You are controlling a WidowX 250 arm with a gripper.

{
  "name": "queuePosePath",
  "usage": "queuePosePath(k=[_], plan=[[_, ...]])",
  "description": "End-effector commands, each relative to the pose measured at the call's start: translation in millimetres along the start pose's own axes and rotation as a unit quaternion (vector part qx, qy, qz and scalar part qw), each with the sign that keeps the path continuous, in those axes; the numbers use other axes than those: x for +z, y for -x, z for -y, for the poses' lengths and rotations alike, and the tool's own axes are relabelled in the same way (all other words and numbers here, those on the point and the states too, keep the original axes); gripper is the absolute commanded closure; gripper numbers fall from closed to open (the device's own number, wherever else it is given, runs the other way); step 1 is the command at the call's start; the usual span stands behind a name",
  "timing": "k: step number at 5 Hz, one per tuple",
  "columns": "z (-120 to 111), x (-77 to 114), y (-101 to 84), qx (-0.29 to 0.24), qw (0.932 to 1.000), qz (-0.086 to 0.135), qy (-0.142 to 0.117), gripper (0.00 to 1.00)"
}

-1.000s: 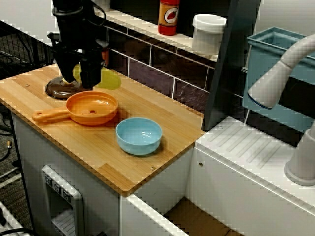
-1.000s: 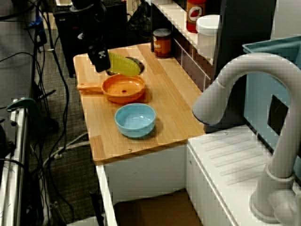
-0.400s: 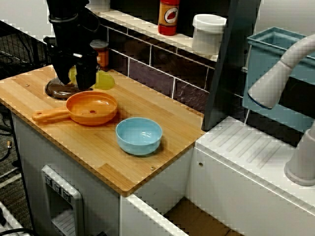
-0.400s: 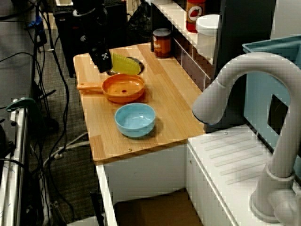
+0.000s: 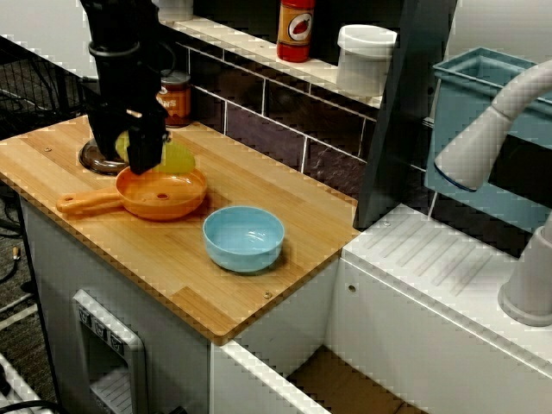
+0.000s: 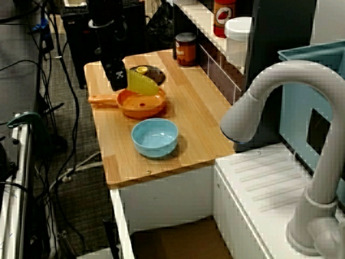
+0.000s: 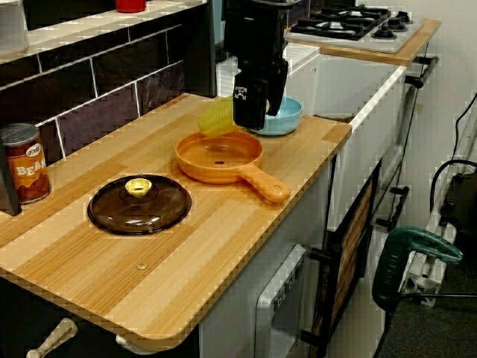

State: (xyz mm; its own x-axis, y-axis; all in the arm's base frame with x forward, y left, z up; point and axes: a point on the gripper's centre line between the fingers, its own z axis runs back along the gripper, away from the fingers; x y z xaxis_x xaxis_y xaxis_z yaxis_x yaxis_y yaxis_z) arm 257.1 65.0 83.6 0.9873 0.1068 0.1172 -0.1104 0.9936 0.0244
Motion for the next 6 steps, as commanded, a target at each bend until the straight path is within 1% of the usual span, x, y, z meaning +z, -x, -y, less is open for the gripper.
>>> queuePosePath(k=[1, 2, 3, 5, 6], plan=[[-9.8, 7.5, -1.7, 0.003, 0.9997, 0.018, -0.013, 1.0], [-9.8, 6.6, -1.8, 0.004, 0.9997, 0.018, -0.016, 0.08], [-8.7, 6.0, -1.4, 0.003, 0.9996, 0.018, -0.021, 0.0], [-8.1, 9.4, -0.9, 0.003, 0.9997, 0.016, -0.016, 0.0], [-5.0, 14.4, -3.3, 0.0, 0.9998, 0.02, -0.009, 0.0]])
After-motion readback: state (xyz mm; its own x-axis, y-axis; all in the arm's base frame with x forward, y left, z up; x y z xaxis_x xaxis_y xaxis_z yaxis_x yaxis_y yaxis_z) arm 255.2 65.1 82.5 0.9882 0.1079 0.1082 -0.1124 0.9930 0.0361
